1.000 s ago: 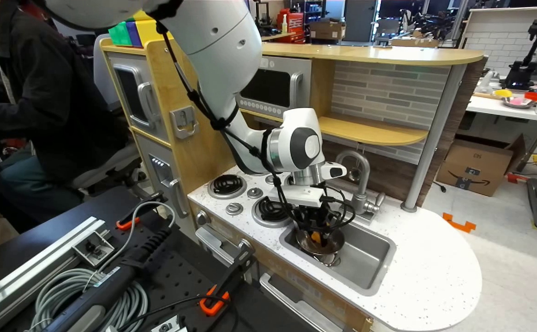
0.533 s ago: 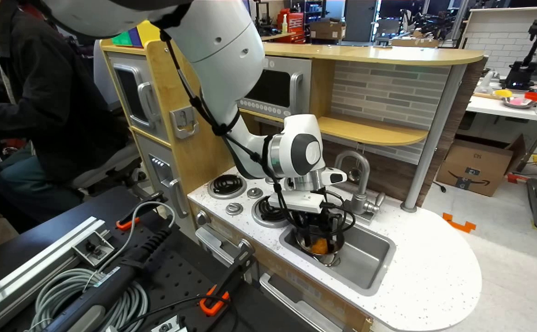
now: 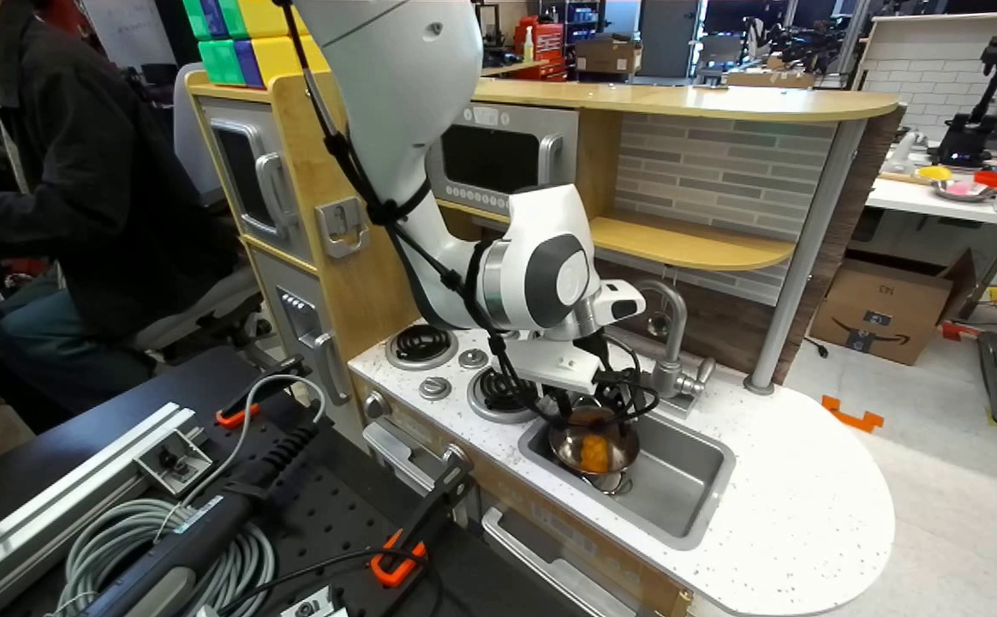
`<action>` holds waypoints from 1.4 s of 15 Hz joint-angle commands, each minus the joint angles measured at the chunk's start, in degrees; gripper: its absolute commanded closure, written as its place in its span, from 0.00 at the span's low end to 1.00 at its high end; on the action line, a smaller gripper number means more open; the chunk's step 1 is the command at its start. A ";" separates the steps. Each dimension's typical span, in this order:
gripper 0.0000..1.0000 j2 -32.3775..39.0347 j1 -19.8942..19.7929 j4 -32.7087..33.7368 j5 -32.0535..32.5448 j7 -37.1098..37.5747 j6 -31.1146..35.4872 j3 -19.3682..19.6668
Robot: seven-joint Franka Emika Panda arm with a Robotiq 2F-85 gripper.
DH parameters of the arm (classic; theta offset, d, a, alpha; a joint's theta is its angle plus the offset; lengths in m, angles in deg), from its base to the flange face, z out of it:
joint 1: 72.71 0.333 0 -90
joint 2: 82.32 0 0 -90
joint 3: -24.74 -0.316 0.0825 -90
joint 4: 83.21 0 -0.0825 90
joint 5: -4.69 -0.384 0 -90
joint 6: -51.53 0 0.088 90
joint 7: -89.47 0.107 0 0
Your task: Pick the yellow toy on the stove and put it in the pot
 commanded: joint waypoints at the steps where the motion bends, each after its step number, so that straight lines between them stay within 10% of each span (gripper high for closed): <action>1: 0.00 -9.74 -1.72 -13.88 -0.96 -3.30 11.37 -0.82; 8: 0.00 -22.15 -10.10 -26.95 -1.18 -11.70 19.38 -7.63; 12: 0.00 -29.31 -20.53 -30.20 -1.32 -17.54 11.07 -18.66; 13: 0.00 -24.49 -14.67 -27.22 -2.32 -15.26 15.69 -12.96; 21: 0.00 -27.97 -18.63 -29.43 -2.73 -17.77 12.22 -17.06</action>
